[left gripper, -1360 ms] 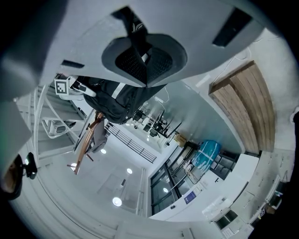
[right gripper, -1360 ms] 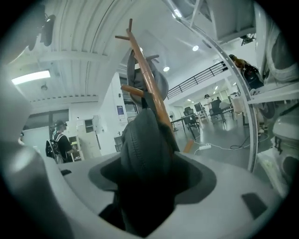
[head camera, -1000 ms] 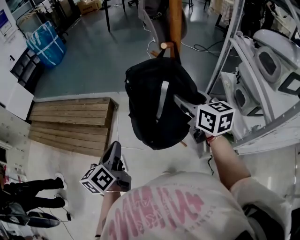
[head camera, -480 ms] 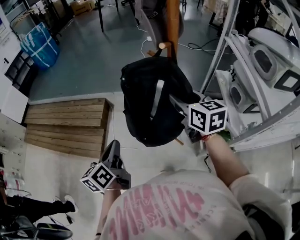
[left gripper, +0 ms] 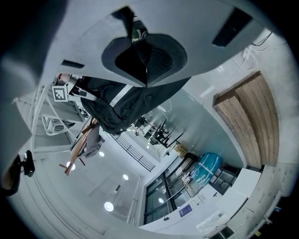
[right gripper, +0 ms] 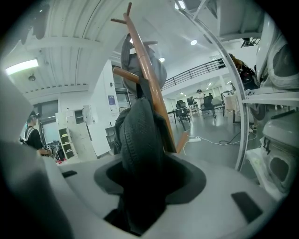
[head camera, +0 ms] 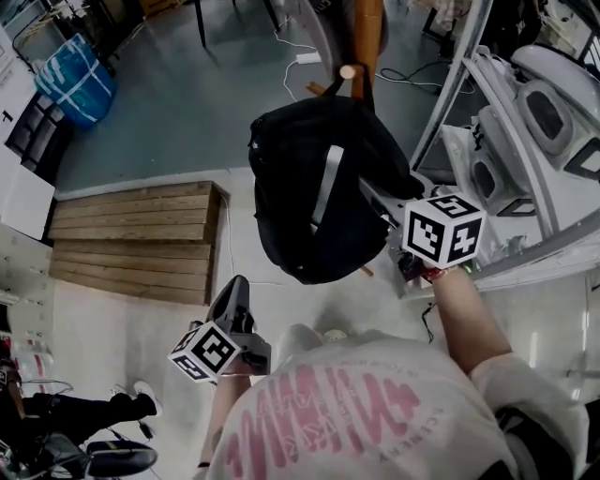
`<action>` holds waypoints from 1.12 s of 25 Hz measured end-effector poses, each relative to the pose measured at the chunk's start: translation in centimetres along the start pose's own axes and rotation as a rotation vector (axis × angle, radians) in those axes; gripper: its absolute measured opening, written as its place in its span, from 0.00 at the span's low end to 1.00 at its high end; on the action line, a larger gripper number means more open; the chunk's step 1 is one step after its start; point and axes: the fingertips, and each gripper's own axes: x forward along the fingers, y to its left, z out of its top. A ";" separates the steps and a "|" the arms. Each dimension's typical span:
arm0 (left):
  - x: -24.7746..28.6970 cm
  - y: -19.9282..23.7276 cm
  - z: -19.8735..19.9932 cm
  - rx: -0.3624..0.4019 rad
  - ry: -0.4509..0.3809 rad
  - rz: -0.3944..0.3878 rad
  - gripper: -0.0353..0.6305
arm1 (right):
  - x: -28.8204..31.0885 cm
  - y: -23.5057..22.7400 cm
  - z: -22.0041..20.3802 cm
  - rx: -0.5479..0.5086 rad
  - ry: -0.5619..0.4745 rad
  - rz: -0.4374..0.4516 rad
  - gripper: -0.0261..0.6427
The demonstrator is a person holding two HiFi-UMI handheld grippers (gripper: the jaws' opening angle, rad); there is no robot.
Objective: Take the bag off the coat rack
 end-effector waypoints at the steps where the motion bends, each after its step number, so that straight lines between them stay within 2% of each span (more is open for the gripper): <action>1: 0.1 0.1 0.1 0.007 0.007 -0.004 0.06 | 0.0 0.0 -0.1 0.004 0.002 -0.002 0.34; 5: 1.9 0.9 0.9 0.035 0.045 -0.035 0.06 | -0.1 0.0 0.0 0.019 -0.006 -0.005 0.33; 9: 5.2 2.9 2.1 0.022 0.097 -0.087 0.06 | -0.3 -0.1 -0.4 0.037 0.015 -0.014 0.33; 14: 9.8 4.1 6.9 0.026 0.092 -0.190 0.06 | 0.1 -0.5 -0.4 0.059 0.075 -0.058 0.32; 19: 13.1 2.4 10.8 0.071 0.115 -0.299 0.06 | 0.3 -0.7 0.0 0.113 0.073 -0.126 0.32; 21: 14.2 1.5 11.6 0.086 0.122 -0.361 0.06 | 0.4 -0.7 0.0 0.112 0.066 -0.153 0.32; 25: 15.3 -0.9 13.5 0.080 0.101 -0.534 0.06 | 0.6 -0.3 -0.2 0.128 0.032 -0.191 0.32; 28: 16.1 -2.3 15.0 0.097 0.086 -0.615 0.06 | 0.5 -0.1 -0.2 0.146 0.016 -0.244 0.32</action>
